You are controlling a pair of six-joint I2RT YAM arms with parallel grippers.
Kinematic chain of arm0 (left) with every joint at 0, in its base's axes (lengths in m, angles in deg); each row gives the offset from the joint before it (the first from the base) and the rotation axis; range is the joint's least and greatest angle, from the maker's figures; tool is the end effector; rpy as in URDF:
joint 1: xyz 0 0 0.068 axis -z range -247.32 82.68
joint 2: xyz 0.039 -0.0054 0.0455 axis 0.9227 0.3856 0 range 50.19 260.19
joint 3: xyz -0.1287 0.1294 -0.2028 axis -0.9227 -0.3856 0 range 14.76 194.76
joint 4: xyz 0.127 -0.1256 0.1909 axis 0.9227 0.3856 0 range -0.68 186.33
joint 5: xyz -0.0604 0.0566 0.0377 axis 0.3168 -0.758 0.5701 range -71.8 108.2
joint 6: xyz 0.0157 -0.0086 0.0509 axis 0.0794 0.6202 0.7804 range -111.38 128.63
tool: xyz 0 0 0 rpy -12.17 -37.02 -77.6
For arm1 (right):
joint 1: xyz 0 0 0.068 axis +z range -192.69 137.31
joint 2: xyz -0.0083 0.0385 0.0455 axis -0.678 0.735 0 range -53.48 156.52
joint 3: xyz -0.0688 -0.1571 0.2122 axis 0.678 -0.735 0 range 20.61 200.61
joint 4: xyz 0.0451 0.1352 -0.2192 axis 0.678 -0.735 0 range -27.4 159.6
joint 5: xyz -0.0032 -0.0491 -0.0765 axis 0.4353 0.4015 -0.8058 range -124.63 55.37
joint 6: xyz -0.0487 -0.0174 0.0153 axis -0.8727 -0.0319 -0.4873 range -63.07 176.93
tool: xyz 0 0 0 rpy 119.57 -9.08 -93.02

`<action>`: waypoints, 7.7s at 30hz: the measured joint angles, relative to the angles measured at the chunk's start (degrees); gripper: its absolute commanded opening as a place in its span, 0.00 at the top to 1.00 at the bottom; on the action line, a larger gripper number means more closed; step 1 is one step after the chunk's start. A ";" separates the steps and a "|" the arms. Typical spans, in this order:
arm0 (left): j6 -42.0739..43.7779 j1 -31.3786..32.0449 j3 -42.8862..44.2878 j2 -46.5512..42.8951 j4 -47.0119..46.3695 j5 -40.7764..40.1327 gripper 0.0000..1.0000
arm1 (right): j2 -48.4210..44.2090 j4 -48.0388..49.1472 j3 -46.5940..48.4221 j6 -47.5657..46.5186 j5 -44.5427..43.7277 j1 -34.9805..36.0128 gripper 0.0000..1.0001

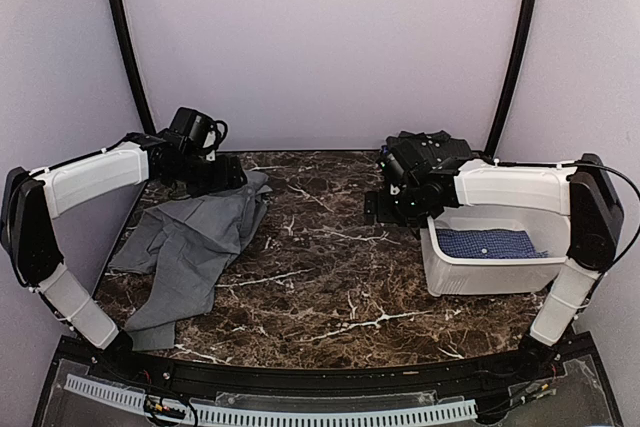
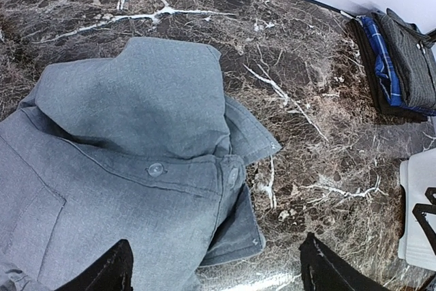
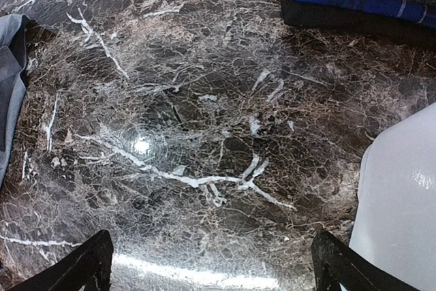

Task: Fold and stack the long sleeve shirts
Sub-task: Move the bin to the corner of the board, then pick up the crumpled shirt from the center of the board.

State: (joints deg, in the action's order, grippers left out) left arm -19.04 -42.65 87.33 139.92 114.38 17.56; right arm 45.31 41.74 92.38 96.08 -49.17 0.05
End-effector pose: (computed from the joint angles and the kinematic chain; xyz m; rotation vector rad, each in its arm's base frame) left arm 0.3198 -0.1465 0.2889 -0.0673 2.3496 -0.4473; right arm 0.2766 0.2434 0.2278 0.0228 2.5060 0.2780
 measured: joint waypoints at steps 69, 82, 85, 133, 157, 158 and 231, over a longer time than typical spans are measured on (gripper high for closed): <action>-20.22 18.14 -11.76 -2.58 7.32 -22.36 0.27 | 0.44 9.73 7.52 -13.05 8.81 4.28 0.01; -33.68 19.80 -19.15 -3.52 2.32 -22.47 0.29 | 0.63 17.46 4.48 -14.69 10.80 4.28 0.01; -34.69 17.73 -19.10 -1.60 0.13 -23.30 0.38 | 0.63 18.47 3.80 -14.71 10.71 4.28 0.01; -0.02 1.27 16.22 7.69 -0.79 5.99 0.91 | 0.07 21.38 2.08 -14.73 7.37 0.68 0.03; -7.89 -1.46 -5.38 -1.05 -0.83 7.89 0.34 | 10.75 14.47 3.98 -14.69 12.15 2.19 0.06; -8.98 -1.27 -7.80 -2.36 -1.31 8.07 0.36 | 11.61 14.36 4.42 -14.69 12.09 2.38 0.07; -33.33 3.23 -23.47 -2.01 -17.25 10.78 0.52 | 20.50 6.45 18.80 -16.04 4.68 3.02 0.64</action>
State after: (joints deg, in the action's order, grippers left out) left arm -52.37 -39.42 63.86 137.91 97.14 28.33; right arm 65.81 48.19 111.18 80.04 -44.50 3.07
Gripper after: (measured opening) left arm 0.476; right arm 0.347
